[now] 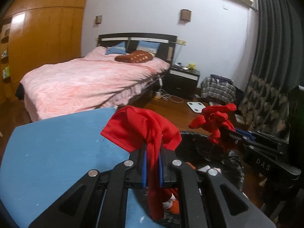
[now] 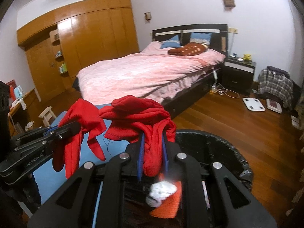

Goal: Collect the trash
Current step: 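Carry both red cloths over the trash bin and open both tools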

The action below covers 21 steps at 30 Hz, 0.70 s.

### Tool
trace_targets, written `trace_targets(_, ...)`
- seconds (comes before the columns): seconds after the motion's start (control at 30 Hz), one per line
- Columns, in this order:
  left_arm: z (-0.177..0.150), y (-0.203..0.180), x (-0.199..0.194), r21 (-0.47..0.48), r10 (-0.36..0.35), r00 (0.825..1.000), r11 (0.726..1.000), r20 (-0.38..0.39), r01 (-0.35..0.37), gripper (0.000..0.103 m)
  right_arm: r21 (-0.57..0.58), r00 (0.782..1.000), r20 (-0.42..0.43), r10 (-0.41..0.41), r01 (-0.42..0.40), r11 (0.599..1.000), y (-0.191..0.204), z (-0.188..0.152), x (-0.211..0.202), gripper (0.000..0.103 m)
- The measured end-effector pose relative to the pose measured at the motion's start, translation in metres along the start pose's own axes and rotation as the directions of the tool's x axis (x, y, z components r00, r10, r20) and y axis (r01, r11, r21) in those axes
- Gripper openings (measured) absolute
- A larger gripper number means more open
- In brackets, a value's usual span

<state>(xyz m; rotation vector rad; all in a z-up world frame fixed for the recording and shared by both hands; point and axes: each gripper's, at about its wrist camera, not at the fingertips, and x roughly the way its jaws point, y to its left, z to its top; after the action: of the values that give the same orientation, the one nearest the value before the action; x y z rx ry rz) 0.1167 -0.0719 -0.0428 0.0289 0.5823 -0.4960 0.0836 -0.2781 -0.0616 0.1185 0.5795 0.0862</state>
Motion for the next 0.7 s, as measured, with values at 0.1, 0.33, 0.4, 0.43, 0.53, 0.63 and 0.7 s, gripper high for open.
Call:
trace_targets(0.1, 0.001, -0.014, 0.011, 0.020, -0.029, 1.000, 0.999, -0.009, 0.030, 0.009, 0.015, 0.999, -0.007, -0.035, 0.035, 0.999, -0.017, -0.006, -0.002, 0.016)
trace_targets(0.33, -0.006, -0.039, 0.040, 0.044, -0.086, 0.995, 0.995, -0.045, 0.088, 0.009, 0.054, 0.994, -0.040, -0.105, 0.107, 0.993, -0.052, -0.023, 0.001, 0.016)
trace_targets(0.4, -0.007, -0.044, 0.048, 0.052, -0.093, 0.994, 0.994, -0.056, 0.096, 0.010, 0.059, 0.991, -0.054, -0.121, 0.124, 0.990, -0.060, -0.028, 0.004, 0.016)
trace_targets(0.43, -0.009, -0.047, 0.054, 0.053, -0.107, 0.992, 0.992, -0.067, 0.110, 0.012, 0.062, 0.989, -0.062, -0.132, 0.135, 0.989, -0.064, -0.031, 0.006, 0.019)
trace_targets(0.53, -0.013, -0.048, 0.063, 0.043, -0.127, 0.988, 0.990, -0.091, 0.131, 0.034, 0.066, 0.984, -0.088, -0.158, 0.164, 0.984, -0.072, -0.038, 0.014, 0.033)
trace_targets(0.63, -0.015, -0.044, 0.066, 0.025, -0.132, 0.986, 0.991, -0.104, 0.135, 0.055, 0.081, 0.980, -0.103, -0.170, 0.179, 0.981, -0.079, -0.044, 0.019, 0.048)
trace_targets(0.7, -0.017, -0.044, 0.068, 0.021, -0.126, 0.985, 0.991, -0.115, 0.130, 0.062, 0.087, 0.978, -0.103, -0.179, 0.188, 0.978, -0.081, -0.046, 0.019, 0.059)
